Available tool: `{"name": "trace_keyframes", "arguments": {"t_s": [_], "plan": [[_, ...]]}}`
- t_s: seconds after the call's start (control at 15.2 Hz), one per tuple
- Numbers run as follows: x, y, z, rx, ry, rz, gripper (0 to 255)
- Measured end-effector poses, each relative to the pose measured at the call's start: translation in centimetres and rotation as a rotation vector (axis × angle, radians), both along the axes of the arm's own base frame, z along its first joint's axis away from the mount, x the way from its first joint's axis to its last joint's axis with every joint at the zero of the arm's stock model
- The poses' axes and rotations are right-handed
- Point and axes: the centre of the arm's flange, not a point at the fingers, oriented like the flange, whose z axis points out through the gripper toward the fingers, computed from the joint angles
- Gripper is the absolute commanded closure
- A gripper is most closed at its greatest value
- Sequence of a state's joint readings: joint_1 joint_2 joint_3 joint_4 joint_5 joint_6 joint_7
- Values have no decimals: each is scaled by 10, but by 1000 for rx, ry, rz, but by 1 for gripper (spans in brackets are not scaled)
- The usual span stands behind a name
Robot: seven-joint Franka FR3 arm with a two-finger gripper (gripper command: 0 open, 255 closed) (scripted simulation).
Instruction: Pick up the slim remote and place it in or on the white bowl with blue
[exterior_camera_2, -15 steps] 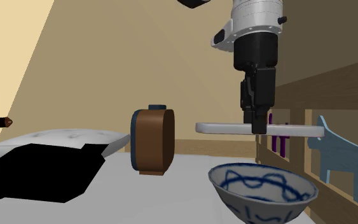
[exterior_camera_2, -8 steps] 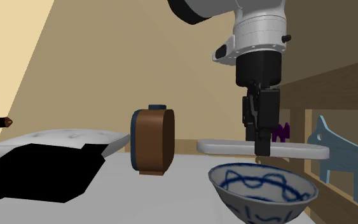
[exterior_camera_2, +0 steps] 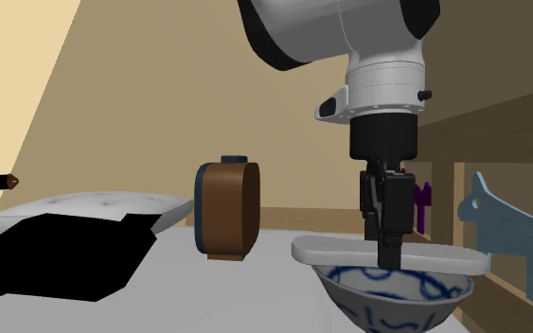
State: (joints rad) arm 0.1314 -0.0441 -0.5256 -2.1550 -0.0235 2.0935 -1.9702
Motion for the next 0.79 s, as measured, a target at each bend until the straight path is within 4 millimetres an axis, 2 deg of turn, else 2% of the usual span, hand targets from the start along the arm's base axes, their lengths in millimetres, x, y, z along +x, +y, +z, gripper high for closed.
{"name": "trace_keyframes", "arguments": {"t_s": [0.33, 0.4, 0.79], "plan": [[0, -1, -2, 0, 0, -1, 255], [0, -1, -2, 0, -2, -1, 0], [1, -1, -3, 0, -1, 0, 0]]}}
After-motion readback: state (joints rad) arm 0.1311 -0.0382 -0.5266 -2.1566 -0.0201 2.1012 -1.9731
